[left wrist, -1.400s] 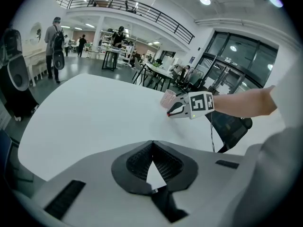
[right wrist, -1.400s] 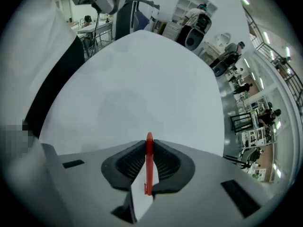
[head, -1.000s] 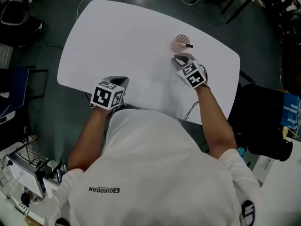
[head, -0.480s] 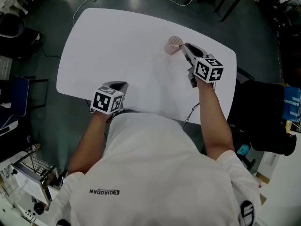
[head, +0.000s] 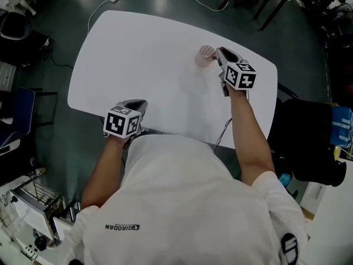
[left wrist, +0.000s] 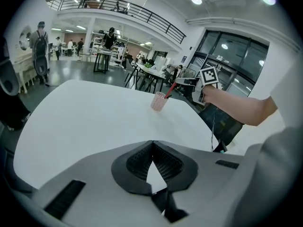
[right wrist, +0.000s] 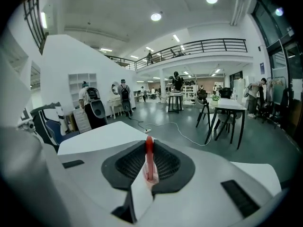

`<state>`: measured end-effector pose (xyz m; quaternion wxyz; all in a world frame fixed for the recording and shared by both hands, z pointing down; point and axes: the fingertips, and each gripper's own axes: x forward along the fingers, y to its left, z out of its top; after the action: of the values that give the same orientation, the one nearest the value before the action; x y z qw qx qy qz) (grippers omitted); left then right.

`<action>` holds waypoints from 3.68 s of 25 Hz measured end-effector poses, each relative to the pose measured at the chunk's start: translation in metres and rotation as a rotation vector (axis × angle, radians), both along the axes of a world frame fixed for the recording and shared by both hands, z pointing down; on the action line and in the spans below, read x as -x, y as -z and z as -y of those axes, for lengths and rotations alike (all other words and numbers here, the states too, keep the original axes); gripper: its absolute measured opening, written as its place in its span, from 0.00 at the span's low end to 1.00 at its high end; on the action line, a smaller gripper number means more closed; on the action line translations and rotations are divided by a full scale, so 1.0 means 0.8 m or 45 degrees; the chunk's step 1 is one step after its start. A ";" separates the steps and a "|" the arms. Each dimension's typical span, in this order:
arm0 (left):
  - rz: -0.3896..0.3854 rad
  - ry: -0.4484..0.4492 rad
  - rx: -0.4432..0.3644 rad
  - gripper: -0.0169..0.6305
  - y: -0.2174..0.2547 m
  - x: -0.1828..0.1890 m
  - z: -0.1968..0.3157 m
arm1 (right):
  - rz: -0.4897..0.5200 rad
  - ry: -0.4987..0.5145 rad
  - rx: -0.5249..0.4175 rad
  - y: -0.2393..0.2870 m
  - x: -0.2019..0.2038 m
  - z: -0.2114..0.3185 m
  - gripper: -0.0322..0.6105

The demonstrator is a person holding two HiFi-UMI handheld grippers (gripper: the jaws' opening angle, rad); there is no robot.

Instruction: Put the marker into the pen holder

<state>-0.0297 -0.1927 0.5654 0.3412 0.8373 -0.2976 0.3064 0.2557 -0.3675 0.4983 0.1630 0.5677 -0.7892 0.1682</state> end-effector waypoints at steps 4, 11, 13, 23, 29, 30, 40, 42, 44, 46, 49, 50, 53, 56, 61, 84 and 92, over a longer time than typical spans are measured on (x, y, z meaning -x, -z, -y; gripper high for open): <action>-0.002 0.028 0.001 0.07 0.000 0.009 -0.003 | -0.044 0.024 0.091 -0.037 0.005 0.005 0.16; -0.007 0.051 0.017 0.06 -0.006 0.024 -0.008 | -0.026 -0.014 0.235 -0.086 0.002 0.010 0.16; -0.009 0.057 0.020 0.07 -0.008 0.031 -0.008 | -0.045 -0.011 0.262 -0.096 0.005 0.010 0.16; -0.027 0.015 0.036 0.07 -0.014 0.048 0.007 | -0.096 -0.037 0.353 -0.121 0.011 0.010 0.18; -0.039 -0.074 0.031 0.07 -0.015 0.056 0.029 | -0.142 -0.131 0.284 -0.095 0.006 0.000 0.21; -0.042 -0.093 0.030 0.07 -0.014 0.056 0.032 | -0.147 -0.148 0.270 -0.090 0.005 -0.003 0.21; -0.061 -0.359 0.010 0.07 -0.005 0.037 0.040 | 0.007 -0.261 0.178 -0.058 0.065 -0.126 0.19; -0.070 -0.418 -0.008 0.07 -0.001 0.027 0.033 | 0.054 -0.253 0.169 -0.056 0.088 -0.163 0.15; -0.085 -0.467 -0.029 0.07 0.006 0.013 0.027 | 0.108 -0.246 0.143 -0.047 0.106 -0.195 0.09; -0.100 -0.513 -0.048 0.07 0.015 -0.002 0.019 | 0.193 -0.251 0.099 -0.032 0.119 -0.221 0.08; -0.117 -0.572 -0.086 0.06 0.031 -0.024 0.007 | 0.309 -0.266 0.031 -0.006 0.129 -0.246 0.08; -0.126 -0.584 -0.100 0.07 0.037 -0.032 0.003 | 0.325 -0.260 0.014 0.002 0.130 -0.254 0.08; -0.169 -0.597 -0.136 0.07 0.058 -0.050 -0.019 | 0.305 -0.205 -0.015 0.021 0.137 -0.281 0.08; -0.202 -0.586 -0.166 0.07 0.075 -0.059 -0.050 | 0.275 -0.145 -0.032 0.033 0.143 -0.314 0.08; -0.253 -0.487 -0.162 0.07 0.091 -0.075 -0.110 | 0.314 -0.097 -0.072 0.054 0.142 -0.385 0.08; -0.195 -0.482 -0.248 0.07 0.099 -0.109 -0.332 | 0.423 -0.081 -0.161 0.054 0.128 -0.607 0.08; -0.204 -0.488 -0.273 0.07 0.108 -0.119 -0.342 | 0.428 -0.052 -0.150 0.049 0.137 -0.624 0.08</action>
<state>0.0652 0.0811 0.4788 0.2083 0.9316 -0.1361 0.2648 0.1463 0.1313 0.4595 -0.0081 0.5561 -0.8021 0.2175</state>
